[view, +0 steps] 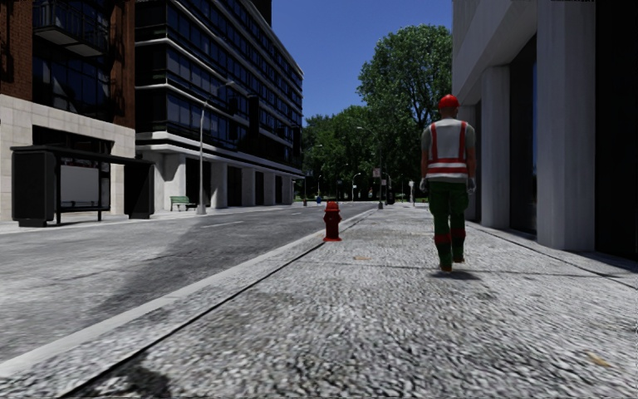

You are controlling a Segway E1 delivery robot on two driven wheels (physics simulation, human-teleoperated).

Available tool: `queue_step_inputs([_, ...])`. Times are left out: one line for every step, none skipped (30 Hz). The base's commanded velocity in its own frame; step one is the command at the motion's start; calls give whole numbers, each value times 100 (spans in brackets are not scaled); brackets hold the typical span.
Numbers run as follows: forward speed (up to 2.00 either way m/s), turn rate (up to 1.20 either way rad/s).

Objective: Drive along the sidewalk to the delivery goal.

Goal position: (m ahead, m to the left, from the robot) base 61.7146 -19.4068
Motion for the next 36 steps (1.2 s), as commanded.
queue_step_inputs([199,0])
queue_step_inputs([199,0])
queue_step_inputs([199,0])
queue_step_inputs([199,0])
queue_step_inputs([199,-10])
queue_step_inputs([199,-18])
queue_step_inputs([199,-20])
queue_step_inputs([199,-21])
queue_step_inputs([199,-21])
queue_step_inputs([199,-22])
queue_step_inputs([199,-22])
queue_step_inputs([199,-22])
queue_step_inputs([199,-22])
queue_step_inputs([199,-22])
queue_step_inputs([199,-22])
queue_step_inputs([199,-22])
queue_step_inputs([199,-22])
queue_step_inputs([199,-22])
queue_step_inputs([199,-22])
queue_step_inputs([199,-22])
queue_step_inputs([199,-22])
queue_step_inputs([199,-22])
queue_step_inputs([199,-22])
queue_step_inputs([199,-22])
queue_step_inputs([199,-22])
queue_step_inputs([199,-22])
queue_step_inputs([199,-22])
queue_step_inputs([199,-22])
queue_step_inputs([199,-22])
queue_step_inputs([199,-22])
queue_step_inputs([153,-22])
queue_step_inputs([148,-22])
queue_step_inputs([146,-22])
queue_step_inputs([145,-22])
queue_step_inputs([145,-22])
queue_step_inputs([145,-22])
